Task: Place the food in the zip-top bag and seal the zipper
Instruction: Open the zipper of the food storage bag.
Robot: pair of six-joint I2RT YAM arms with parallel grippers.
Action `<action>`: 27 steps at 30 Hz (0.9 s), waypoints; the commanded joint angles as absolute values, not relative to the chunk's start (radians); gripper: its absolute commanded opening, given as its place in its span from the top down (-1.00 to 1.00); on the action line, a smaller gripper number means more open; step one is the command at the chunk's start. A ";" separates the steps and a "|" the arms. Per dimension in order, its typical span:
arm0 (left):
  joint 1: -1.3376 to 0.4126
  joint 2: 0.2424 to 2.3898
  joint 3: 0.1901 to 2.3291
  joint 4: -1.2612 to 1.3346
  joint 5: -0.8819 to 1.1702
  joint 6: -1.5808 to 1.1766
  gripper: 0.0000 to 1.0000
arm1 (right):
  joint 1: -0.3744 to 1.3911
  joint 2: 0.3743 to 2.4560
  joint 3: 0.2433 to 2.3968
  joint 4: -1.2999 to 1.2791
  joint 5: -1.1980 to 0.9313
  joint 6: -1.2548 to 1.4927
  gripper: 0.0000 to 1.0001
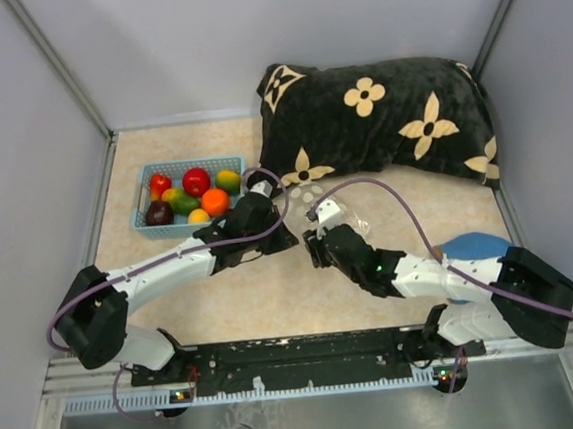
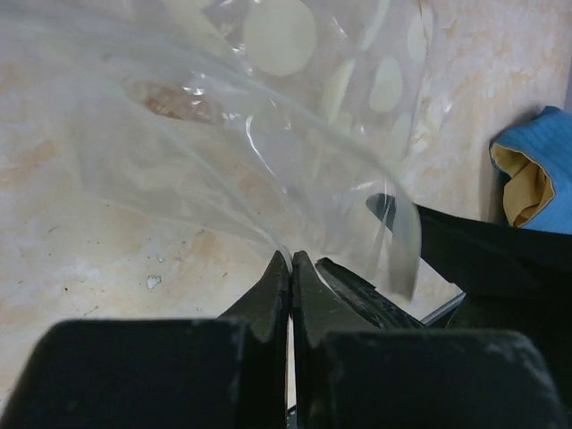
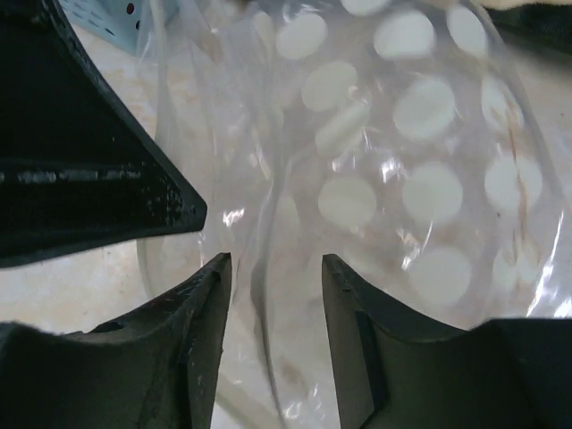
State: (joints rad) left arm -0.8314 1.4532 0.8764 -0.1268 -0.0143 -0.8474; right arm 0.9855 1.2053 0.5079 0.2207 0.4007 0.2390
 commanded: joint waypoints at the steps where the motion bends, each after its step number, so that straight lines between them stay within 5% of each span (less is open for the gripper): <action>1: -0.848 1.419 0.870 -0.123 -0.007 -0.821 1.00 | 0.995 1.246 0.593 0.309 0.446 0.210 0.03; 8: -0.855 1.382 0.871 -0.164 -0.035 -0.805 1.00 | 0.994 1.306 0.646 0.287 0.465 0.170 -0.15; 13: -0.856 1.365 0.875 -0.203 -0.083 -0.785 1.00 | 0.994 1.288 0.648 0.229 0.532 0.170 0.19; 19: -0.856 1.375 0.885 -0.292 -0.147 -0.767 1.00 | 0.994 1.182 0.662 0.108 0.660 0.115 0.99; 27: -0.855 1.337 0.858 -0.346 -0.190 -0.760 1.00 | 0.986 1.029 0.690 -0.025 0.757 0.056 1.00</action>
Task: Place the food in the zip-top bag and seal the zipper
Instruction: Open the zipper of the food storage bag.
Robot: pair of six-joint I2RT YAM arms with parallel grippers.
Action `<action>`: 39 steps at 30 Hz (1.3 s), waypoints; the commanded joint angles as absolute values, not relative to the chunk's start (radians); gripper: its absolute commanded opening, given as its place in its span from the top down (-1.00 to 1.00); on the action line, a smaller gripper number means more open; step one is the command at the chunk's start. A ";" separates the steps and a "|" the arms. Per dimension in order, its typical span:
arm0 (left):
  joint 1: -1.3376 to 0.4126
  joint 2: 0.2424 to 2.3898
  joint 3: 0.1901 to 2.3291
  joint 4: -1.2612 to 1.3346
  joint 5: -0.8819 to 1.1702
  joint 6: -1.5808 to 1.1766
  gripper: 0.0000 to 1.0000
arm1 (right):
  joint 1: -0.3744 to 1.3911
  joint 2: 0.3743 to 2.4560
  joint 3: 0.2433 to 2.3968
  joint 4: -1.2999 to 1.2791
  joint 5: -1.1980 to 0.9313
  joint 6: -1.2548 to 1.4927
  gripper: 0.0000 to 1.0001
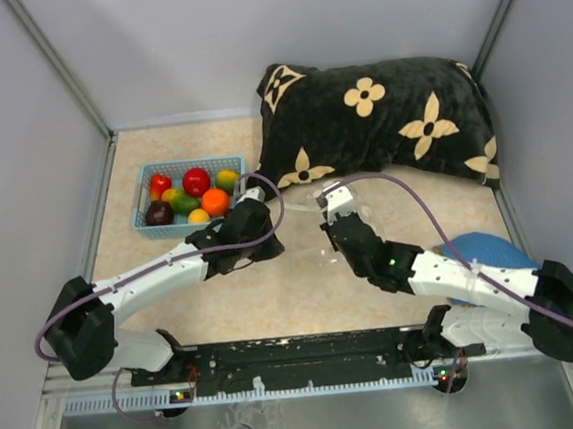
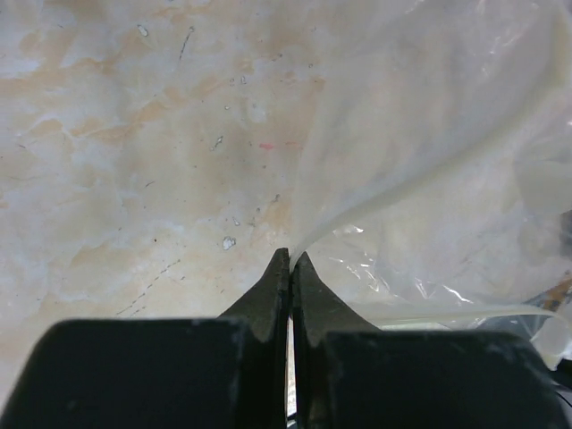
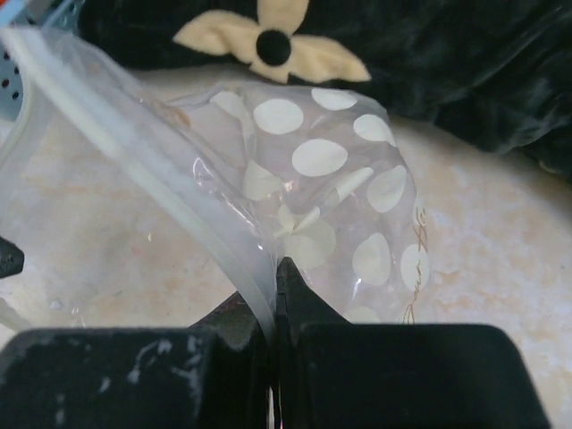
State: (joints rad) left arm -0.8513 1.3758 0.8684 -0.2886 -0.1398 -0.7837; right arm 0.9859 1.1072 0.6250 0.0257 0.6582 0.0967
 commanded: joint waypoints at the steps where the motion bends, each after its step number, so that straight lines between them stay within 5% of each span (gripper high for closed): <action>1: -0.854 1.334 0.861 -0.354 -0.194 -0.757 1.00 | 0.984 1.014 0.696 -0.038 0.761 0.052 1.00; 11: -0.855 1.281 0.895 -0.342 -0.147 -0.717 1.00 | 0.972 0.977 0.718 -0.055 0.671 0.046 1.00; 18: -0.862 1.257 0.922 -0.295 -0.051 -0.683 1.00 | 0.969 1.074 0.731 -0.010 0.634 0.055 0.27; 26: -0.868 1.229 0.919 -0.281 -0.036 -0.660 1.00 | 0.965 1.194 0.791 -0.009 0.595 0.053 0.14; 29: -0.868 1.236 0.923 -0.305 -0.053 -0.646 1.00 | 0.965 1.209 0.820 -0.033 0.587 0.055 0.28; 35: -0.866 1.240 0.893 -0.369 -0.171 -0.655 1.00 | 0.927 1.189 0.869 -0.114 0.635 0.052 0.94; 39: -0.861 1.231 0.857 -0.360 -0.199 -0.674 1.00 | 0.882 1.138 0.866 -0.141 0.623 0.051 1.00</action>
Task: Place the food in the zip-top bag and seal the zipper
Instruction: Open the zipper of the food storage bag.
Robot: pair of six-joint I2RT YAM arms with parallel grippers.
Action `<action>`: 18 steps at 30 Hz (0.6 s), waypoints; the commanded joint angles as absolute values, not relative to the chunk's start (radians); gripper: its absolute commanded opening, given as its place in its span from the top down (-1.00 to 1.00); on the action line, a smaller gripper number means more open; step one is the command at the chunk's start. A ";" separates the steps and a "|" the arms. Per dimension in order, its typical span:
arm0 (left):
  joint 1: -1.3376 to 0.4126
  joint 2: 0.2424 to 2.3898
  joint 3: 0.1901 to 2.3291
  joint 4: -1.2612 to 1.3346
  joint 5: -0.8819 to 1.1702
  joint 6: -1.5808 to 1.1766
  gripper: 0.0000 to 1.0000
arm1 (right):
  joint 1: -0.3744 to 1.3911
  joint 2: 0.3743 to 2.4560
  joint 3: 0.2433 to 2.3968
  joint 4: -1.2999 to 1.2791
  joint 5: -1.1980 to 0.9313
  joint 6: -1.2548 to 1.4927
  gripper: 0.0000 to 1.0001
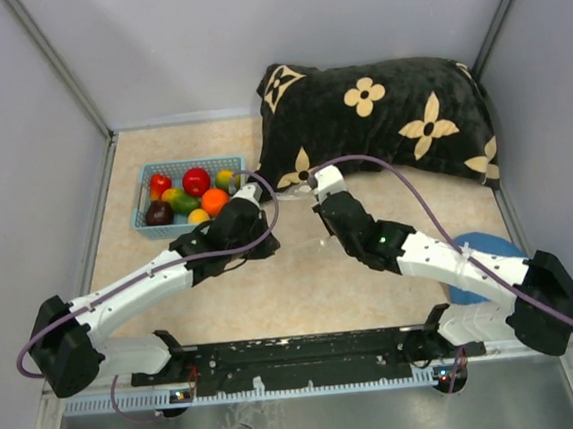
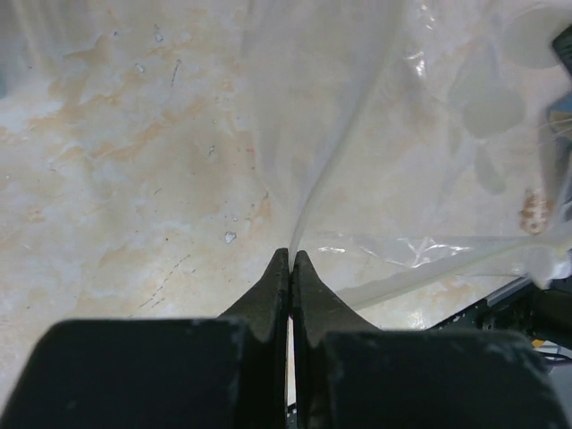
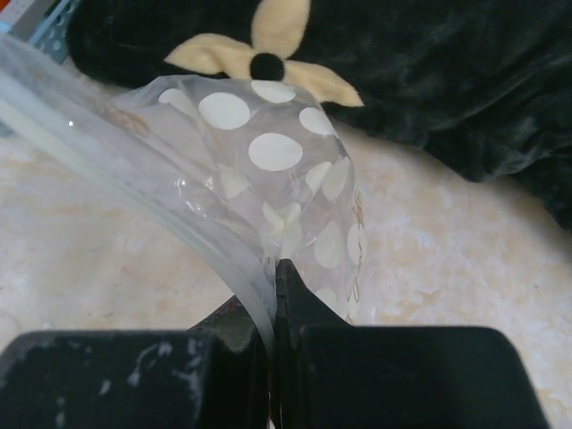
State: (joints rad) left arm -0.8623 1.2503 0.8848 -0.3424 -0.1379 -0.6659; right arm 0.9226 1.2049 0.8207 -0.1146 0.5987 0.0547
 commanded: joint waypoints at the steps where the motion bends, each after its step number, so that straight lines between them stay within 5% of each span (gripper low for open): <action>1: -0.859 1.230 0.855 -0.359 -0.200 -0.676 1.00 | 0.873 1.127 0.863 -0.144 0.623 0.049 1.00; 7: -0.844 1.221 0.871 -0.358 -0.226 -0.686 0.95 | 0.849 1.094 0.839 -0.151 0.633 0.049 1.00; 11: -0.842 1.214 0.893 -0.317 -0.198 -0.671 0.64 | 0.849 1.092 0.826 -0.138 0.590 0.047 1.00; 18: -0.834 1.210 0.942 -0.272 -0.141 -0.650 -0.23 | 0.849 1.097 0.795 -0.088 0.553 0.046 1.00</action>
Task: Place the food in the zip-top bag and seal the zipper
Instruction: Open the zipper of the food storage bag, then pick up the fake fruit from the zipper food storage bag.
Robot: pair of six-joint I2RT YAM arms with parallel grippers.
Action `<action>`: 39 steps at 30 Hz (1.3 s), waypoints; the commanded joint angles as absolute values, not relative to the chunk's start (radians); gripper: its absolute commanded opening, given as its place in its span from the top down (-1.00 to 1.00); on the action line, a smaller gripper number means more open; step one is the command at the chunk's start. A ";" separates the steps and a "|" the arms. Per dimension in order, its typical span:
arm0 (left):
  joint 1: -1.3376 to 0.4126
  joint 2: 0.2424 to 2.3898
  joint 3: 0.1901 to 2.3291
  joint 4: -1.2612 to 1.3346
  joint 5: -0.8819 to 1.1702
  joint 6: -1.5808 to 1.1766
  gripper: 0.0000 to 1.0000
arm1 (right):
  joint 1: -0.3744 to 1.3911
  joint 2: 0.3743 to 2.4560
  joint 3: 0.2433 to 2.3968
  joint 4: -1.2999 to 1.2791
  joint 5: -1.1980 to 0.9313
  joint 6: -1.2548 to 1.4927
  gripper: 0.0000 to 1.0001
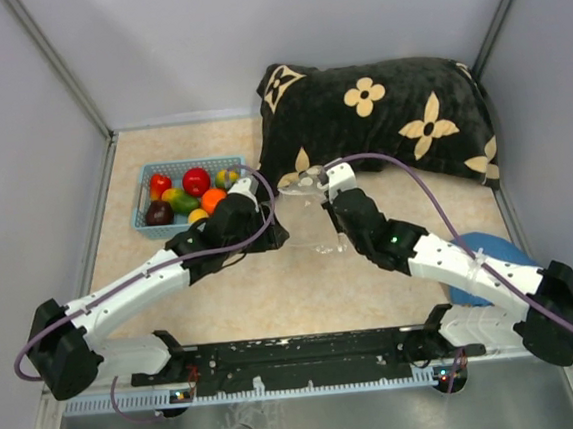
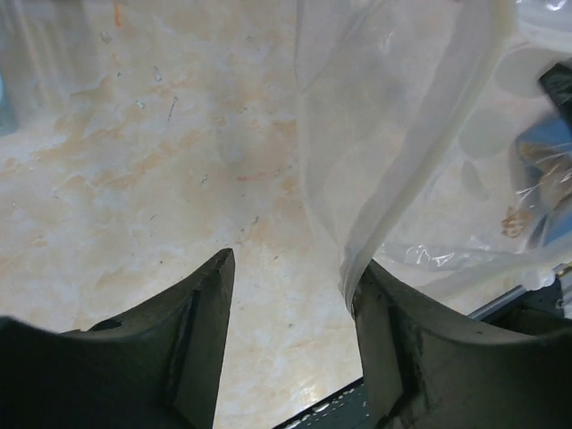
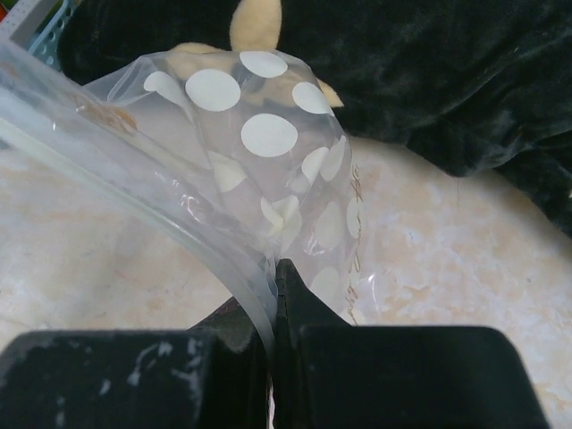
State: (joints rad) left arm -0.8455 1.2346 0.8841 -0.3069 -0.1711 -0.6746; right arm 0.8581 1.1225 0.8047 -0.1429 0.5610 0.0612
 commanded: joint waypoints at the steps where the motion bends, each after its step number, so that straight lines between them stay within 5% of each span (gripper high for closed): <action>1: -0.829 1.206 0.948 -0.263 -0.123 -0.648 -0.31 | 0.850 1.103 0.793 -0.086 0.554 0.045 1.00; 12: -0.733 1.138 0.976 -0.280 -0.066 -0.634 -0.97 | 0.849 1.148 0.784 -0.042 0.566 0.044 1.00; 23: -0.448 1.153 1.047 -0.507 -0.121 -0.540 -0.99 | 0.849 1.175 0.771 -0.001 0.541 0.029 1.00; 39: -0.082 1.506 1.273 -0.694 -0.234 -0.363 -0.97 | 0.850 1.172 0.729 0.049 0.508 0.010 1.00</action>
State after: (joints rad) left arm -0.1242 1.4578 1.1946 -0.6422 -0.2020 -0.4477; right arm 0.8543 1.1736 0.7444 -0.0219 0.5129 0.0261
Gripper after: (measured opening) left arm 0.989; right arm 0.007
